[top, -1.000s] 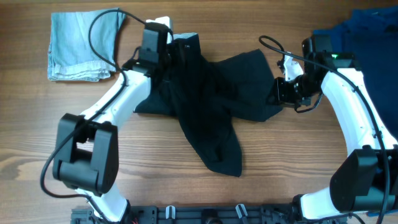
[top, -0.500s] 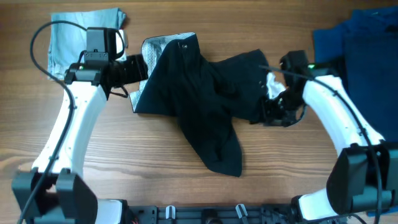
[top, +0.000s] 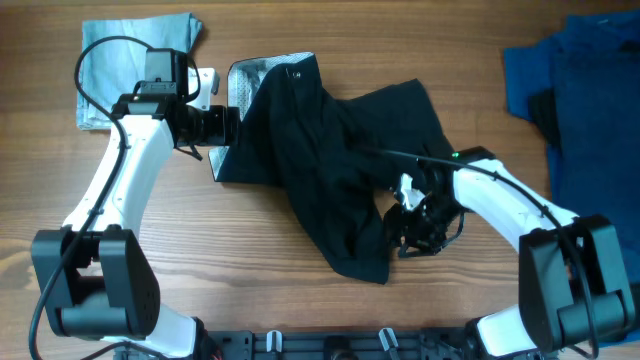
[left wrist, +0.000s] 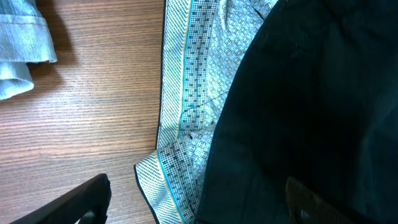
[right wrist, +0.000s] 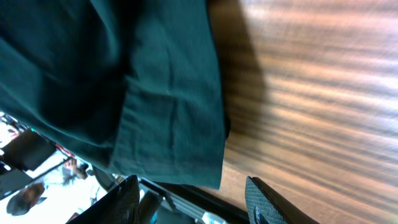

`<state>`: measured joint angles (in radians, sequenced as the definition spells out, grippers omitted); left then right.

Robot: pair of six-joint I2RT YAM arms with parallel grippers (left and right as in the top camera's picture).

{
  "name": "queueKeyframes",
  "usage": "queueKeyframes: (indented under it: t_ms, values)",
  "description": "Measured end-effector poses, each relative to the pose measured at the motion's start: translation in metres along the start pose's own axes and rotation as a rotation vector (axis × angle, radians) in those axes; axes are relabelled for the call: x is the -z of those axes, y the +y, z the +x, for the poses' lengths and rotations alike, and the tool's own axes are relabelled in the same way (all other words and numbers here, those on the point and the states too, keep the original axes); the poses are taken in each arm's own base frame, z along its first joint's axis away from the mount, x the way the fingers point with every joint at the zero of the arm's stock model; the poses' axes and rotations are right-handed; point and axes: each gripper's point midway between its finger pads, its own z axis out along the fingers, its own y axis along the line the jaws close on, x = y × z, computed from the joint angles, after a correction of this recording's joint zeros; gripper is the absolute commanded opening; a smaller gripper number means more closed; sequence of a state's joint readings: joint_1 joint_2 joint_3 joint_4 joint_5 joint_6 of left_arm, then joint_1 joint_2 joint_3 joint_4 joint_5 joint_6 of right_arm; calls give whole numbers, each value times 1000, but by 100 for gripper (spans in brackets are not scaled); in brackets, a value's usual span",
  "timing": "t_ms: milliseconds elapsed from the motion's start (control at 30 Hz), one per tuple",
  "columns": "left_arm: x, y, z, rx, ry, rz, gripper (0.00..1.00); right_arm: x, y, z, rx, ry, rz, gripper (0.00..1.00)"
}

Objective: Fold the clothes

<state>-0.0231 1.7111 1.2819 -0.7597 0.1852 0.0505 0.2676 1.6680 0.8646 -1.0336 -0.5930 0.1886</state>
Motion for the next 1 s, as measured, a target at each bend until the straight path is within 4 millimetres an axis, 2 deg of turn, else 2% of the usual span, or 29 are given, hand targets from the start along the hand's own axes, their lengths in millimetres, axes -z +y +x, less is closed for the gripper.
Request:
queueKeyframes:
  t_ms: [167, 233, 267, 333, 400, 567, 800, 867, 1000]
  values:
    - [0, 0, 0, -1, -1, 0, 91, -23, -3, 12, -30, 28, -32, 56]
    - [0, 0, 0, -1, 0, 0, 91, -32, -3, 17, -36, 39, -51, 48]
    - [0, 0, 0, -1, -1, 0, 91, -36, -2, 20, -37, 45, -62, 36]
    - [0, 0, 0, -2, 0, 0, 92, -37, 2, 17, -31, 34, -88, 31]
    - [0, 0, 0, -2, 0, 0, 92, -37, 4, 16, -40, 35, -99, 31]
    - [0, 0, 0, -1, 0, 0, 93, -33, 9, 15, -23, 10, -111, 38]
    - [0, 0, 1, -1, 3, 0, 93, -13, 7, -6, 38, -169, -39, 38]
    - [0, 0, 1, -1, 3, 0, 94, -15, 5, -12, 45, -202, -33, 38]
    - [0, 0, 1, -1, 3, 0, 94, -23, -4, -10, 33, -205, -25, 38]
